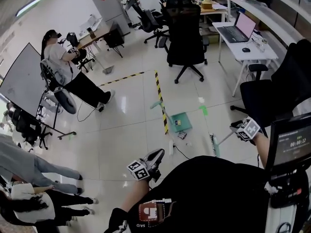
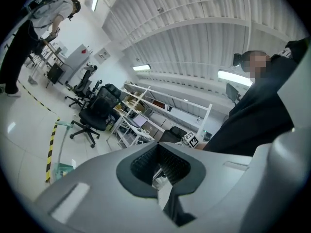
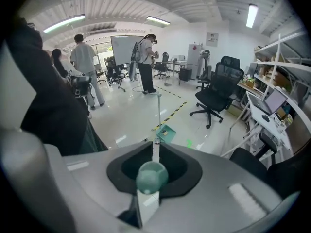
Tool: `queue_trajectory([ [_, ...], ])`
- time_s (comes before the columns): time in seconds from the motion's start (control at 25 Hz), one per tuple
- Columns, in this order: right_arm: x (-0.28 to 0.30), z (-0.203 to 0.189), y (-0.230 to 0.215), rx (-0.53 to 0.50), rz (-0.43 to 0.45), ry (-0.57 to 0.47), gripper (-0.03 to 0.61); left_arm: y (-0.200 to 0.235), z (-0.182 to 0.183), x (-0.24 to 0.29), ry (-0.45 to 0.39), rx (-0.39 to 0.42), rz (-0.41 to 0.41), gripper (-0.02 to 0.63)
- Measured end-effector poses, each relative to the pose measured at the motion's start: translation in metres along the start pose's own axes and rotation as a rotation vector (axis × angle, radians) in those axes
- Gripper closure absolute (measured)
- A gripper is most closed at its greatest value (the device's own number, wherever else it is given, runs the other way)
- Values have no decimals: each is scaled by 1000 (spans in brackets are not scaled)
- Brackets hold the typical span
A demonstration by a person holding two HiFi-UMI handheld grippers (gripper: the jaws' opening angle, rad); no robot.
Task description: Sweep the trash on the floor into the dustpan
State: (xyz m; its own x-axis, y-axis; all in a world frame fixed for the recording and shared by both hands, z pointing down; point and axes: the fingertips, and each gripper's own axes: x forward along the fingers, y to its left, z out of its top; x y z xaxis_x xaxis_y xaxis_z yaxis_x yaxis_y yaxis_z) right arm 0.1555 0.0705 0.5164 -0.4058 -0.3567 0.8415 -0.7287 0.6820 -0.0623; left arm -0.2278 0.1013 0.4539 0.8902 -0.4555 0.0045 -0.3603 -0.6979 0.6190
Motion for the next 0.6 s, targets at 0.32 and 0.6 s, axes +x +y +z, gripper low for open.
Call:
queue_trajectory([
  [0.32,-61,-127,30,-71,53,1,537,-120,-69,63,-15,-23,57,618],
  [0.6,-107,-223,28,44,109,18,535,-210,-118,104,-5,-58,46,617],
])
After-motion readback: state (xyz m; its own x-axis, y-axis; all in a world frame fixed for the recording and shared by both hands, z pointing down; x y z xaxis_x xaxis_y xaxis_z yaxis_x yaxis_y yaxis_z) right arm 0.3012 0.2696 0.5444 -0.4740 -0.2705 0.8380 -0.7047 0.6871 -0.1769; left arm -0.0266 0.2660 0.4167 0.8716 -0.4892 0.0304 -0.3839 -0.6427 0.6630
